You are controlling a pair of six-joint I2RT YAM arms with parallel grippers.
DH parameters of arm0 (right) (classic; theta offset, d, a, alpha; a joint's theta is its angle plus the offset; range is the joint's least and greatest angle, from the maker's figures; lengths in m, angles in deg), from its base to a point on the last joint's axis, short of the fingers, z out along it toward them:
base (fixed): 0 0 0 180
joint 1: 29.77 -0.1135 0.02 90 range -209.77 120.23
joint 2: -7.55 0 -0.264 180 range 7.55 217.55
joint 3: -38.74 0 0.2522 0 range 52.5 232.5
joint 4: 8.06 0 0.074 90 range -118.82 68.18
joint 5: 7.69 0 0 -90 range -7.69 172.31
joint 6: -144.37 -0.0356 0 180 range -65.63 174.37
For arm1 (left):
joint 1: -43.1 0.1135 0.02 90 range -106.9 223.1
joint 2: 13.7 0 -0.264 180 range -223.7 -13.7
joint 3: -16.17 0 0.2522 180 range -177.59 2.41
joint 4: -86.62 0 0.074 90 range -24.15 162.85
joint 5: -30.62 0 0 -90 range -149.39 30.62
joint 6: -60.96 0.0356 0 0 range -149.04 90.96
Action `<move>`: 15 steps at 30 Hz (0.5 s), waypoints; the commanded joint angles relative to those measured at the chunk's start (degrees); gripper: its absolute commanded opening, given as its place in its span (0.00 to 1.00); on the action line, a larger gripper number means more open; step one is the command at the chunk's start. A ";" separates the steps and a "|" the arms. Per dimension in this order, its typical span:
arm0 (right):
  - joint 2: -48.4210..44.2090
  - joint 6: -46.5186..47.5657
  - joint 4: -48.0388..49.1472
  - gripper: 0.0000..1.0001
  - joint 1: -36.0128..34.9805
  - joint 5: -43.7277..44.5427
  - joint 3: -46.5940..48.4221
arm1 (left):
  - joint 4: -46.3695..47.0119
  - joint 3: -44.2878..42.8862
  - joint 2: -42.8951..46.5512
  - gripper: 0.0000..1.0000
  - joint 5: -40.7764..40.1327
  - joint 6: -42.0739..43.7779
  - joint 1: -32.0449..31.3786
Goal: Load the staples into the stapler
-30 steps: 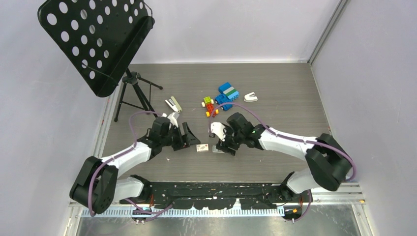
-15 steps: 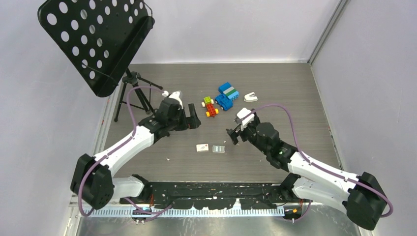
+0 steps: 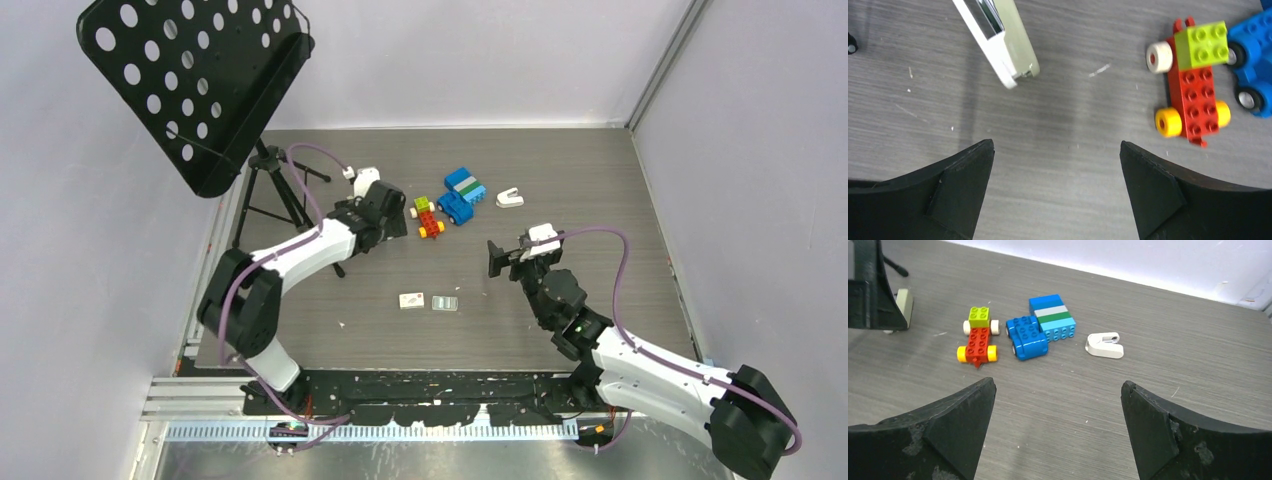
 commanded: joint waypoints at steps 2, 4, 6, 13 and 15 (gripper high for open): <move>0.70 -1.87 7.53 0.99 0.15 5.88 -0.06 | -0.02 -6.66 -6.69 1.00 -8.76 -5.10 2.38; 1.04 -2.02 7.59 1.00 0.15 5.38 -0.08 | 2.47 -6.44 -8.29 1.00 -8.85 -5.68 3.40; 0.97 -2.23 7.59 1.00 0.10 4.89 -0.16 | 5.00 -6.10 -9.70 1.00 -8.46 -6.33 4.34; -0.49 -2.43 7.95 1.00 0.15 1.55 -0.91 | 6.68 -8.07 -15.52 0.99 -3.16 -10.90 8.41; -0.34 -2.36 7.76 1.00 0.14 1.08 -0.71 | 6.90 -8.74 -17.07 0.98 -2.80 -11.11 8.89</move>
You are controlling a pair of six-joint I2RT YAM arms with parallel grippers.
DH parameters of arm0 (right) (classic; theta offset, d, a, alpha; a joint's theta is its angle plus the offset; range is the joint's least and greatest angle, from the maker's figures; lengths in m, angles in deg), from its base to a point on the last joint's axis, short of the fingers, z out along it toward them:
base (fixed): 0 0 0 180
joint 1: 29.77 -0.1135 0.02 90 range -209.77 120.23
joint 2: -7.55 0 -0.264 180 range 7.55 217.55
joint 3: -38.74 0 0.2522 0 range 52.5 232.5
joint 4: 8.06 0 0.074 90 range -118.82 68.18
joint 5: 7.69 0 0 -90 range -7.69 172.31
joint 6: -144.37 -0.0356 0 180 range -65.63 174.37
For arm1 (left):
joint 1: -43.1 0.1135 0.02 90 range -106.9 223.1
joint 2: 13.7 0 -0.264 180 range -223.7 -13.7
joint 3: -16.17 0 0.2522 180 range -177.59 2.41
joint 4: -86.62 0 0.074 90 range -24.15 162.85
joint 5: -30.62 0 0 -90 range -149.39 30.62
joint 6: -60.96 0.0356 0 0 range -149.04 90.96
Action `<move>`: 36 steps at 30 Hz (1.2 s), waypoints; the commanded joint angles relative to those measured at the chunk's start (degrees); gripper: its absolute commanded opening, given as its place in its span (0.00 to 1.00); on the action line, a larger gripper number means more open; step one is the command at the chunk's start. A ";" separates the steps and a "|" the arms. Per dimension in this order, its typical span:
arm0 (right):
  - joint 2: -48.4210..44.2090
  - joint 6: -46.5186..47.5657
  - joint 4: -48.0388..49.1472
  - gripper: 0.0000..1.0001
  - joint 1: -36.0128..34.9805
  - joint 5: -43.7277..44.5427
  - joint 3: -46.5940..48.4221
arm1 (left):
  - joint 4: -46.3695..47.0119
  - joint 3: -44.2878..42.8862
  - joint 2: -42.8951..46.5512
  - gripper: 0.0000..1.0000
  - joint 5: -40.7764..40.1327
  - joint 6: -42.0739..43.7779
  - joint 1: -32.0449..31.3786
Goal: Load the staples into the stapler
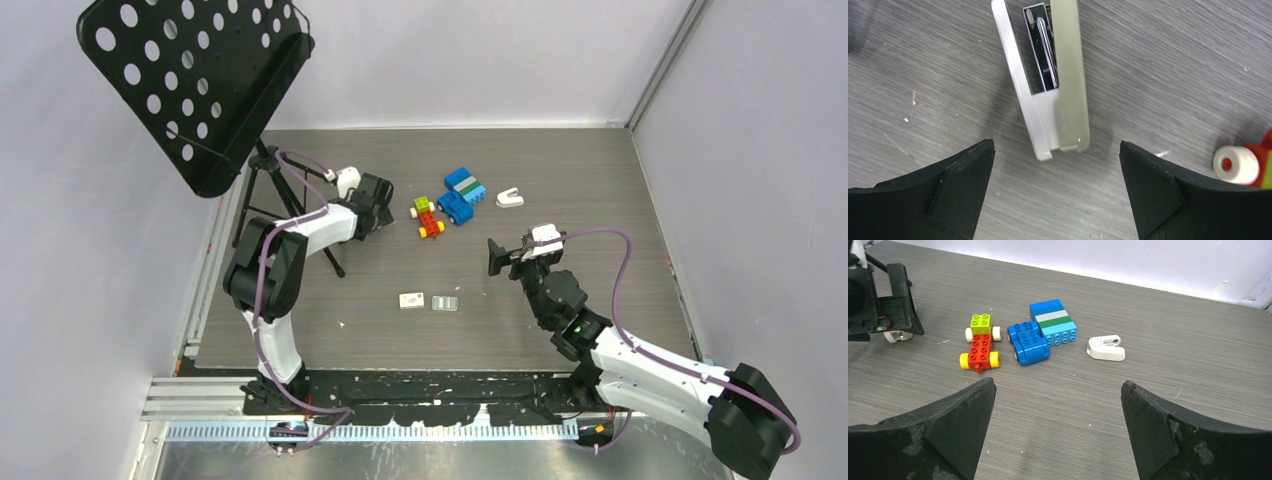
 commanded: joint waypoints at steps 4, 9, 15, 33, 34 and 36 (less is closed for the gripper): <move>-0.81 -1.09 4.21 1.00 0.15 -1.30 -0.01 | 2.93 -4.53 -4.32 0.95 1.05 -2.86 1.95; -0.43 -0.87 4.10 1.00 0.15 -1.50 0.15 | 1.41 -5.92 -5.71 0.77 2.00 -2.51 2.42; 0.65 -1.00 4.06 1.00 0.13 -0.99 0.39 | 0.12 -5.80 -4.04 0.55 7.45 0.00 2.42; 3.54 -13.85 -11.55 1.00 0.14 1.86 6.44 | 0.18 10.30 11.87 0.33 29.76 4.49 -6.53; 4.05 -15.37 -14.98 1.00 0.14 1.87 8.08 | 1.13 11.78 12.95 0.33 32.02 4.44 -6.76; 5.11 -18.46 -22.85 1.00 0.23 1.70 11.12 | 3.48 14.47 15.25 0.31 35.05 3.69 -7.05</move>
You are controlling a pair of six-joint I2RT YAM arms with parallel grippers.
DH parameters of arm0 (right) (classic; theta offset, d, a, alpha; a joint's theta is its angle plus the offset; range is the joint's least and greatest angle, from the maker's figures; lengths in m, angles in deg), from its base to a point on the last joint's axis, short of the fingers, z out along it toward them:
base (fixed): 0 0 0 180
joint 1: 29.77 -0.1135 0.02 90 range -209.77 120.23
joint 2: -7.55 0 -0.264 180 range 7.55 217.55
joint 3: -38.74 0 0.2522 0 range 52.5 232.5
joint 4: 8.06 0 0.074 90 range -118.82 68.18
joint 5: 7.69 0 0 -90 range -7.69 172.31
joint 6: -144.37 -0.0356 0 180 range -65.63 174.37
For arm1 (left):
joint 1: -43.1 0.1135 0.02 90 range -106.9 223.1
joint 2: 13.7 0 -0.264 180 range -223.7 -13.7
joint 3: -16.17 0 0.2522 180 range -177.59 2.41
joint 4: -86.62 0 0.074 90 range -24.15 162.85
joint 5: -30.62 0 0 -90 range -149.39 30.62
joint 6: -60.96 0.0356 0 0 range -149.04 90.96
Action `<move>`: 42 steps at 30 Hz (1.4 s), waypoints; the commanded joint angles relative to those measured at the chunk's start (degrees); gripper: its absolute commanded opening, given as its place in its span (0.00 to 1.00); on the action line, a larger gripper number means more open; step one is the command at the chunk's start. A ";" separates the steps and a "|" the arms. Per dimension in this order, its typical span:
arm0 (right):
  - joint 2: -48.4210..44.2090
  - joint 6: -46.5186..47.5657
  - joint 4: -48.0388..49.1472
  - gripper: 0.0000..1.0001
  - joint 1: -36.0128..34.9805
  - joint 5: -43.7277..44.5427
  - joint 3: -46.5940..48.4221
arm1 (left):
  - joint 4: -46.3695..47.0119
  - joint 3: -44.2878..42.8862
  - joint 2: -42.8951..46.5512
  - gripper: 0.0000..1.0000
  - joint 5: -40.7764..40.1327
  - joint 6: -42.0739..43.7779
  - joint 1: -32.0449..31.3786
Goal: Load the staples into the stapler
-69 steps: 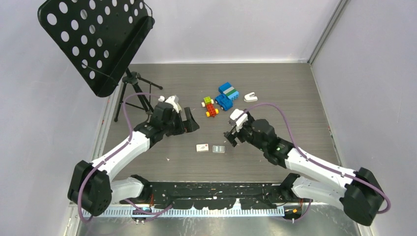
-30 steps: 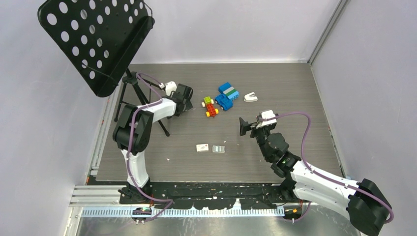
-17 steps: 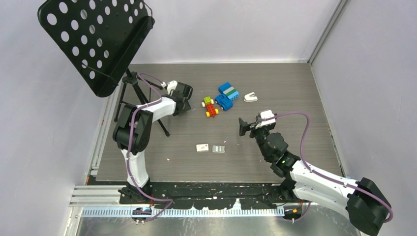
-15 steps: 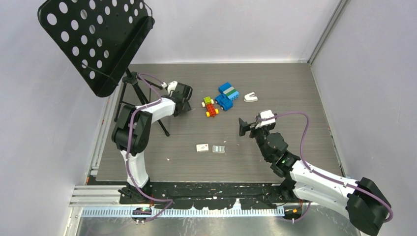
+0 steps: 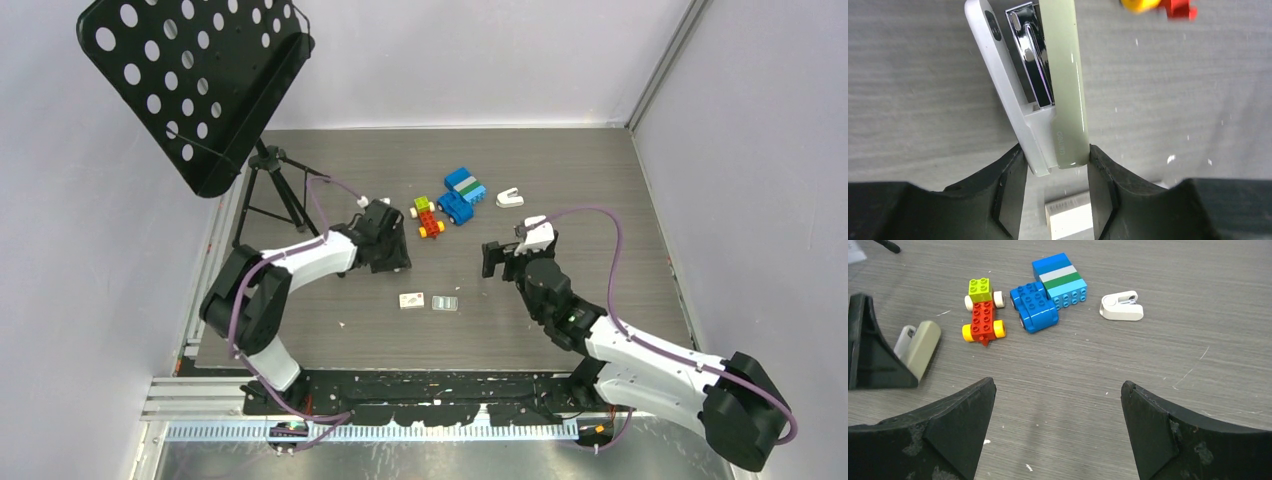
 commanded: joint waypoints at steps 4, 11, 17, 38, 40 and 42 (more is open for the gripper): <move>3.57 -16.06 -20.45 1.00 0.31 -2.05 11.84 | 9.73 8.01 7.93 0.31 13.99 -1.39 -0.76; 11.85 -28.59 -26.30 0.98 1.46 -9.19 20.25 | 18.42 9.61 7.48 0.31 20.76 -4.33 -2.31; 23.84 -37.51 -29.07 0.93 6.95 -16.36 27.56 | 22.19 9.91 7.07 0.31 22.80 -6.46 -3.16; 44.07 -52.96 -18.09 0.80 12.38 -34.61 33.41 | 25.28 10.41 5.86 0.31 24.06 -8.02 -5.07; 44.99 -53.32 -17.31 0.77 12.36 -35.41 33.42 | 25.30 10.51 6.13 0.31 23.91 -7.88 -5.29; 45.59 -53.63 -16.75 0.74 12.36 -36.38 33.49 | 25.28 10.60 6.26 0.31 23.81 -7.84 -5.34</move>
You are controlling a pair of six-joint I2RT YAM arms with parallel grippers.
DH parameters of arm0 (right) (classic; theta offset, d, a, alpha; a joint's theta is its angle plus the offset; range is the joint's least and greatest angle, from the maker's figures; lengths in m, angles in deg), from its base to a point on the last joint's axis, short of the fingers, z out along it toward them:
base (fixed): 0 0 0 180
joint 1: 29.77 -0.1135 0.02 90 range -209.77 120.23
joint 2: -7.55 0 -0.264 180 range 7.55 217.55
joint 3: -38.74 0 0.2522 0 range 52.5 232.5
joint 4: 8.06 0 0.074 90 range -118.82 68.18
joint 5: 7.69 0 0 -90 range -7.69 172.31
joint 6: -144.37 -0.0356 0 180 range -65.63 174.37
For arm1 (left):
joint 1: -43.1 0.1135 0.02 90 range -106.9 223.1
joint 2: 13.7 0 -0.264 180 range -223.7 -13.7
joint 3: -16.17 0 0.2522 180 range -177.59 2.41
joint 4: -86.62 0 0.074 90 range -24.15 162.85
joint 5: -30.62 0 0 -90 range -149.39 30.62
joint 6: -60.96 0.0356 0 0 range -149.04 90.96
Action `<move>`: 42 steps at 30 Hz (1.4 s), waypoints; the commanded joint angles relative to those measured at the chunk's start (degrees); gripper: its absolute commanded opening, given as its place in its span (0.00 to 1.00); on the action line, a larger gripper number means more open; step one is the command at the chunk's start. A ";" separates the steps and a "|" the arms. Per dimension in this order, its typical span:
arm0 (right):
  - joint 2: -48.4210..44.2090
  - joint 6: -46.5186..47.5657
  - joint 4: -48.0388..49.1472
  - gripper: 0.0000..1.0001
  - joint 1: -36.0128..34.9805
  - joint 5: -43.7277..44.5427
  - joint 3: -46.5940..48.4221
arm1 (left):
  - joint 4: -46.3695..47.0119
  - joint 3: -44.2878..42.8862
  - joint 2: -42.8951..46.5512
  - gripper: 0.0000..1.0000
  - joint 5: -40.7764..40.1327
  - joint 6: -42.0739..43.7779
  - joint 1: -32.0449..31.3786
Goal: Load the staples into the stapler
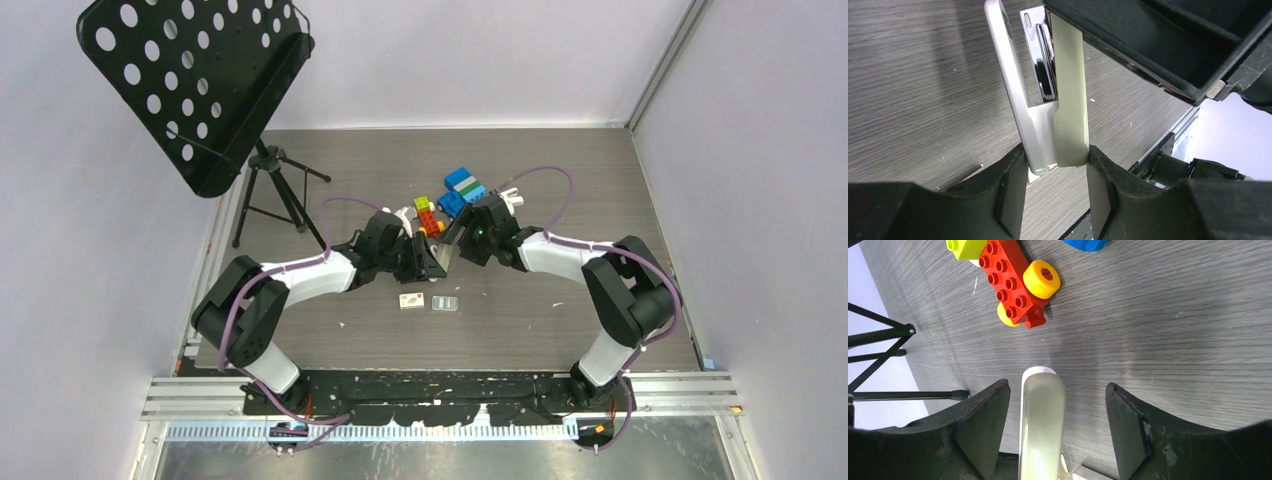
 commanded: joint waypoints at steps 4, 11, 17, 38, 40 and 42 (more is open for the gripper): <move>1.44 -2.45 4.75 0.62 0.01 -5.16 1.66 | 3.88 0.42 1.43 0.31 0.63 0.38 -0.45; -2.55 0.10 4.22 0.42 0.02 -7.33 0.67 | 2.31 0.43 2.49 0.35 -0.84 2.33 -0.47; -5.24 2.89 2.77 0.17 0.04 -7.73 0.61 | 1.59 0.91 4.73 0.39 -1.62 3.68 -0.48; -29.07 34.69 -5.51 0.00 0.10 -15.91 -2.63 | -16.49 -5.18 24.36 0.99 2.34 33.76 -0.38; -31.02 37.57 -5.56 0.00 0.08 -18.96 -3.32 | -16.24 -5.57 25.57 0.99 4.85 36.96 -0.39; -32.92 40.37 -5.40 0.00 0.01 -21.65 -4.03 | -15.03 -5.72 26.35 0.99 8.17 39.83 -0.37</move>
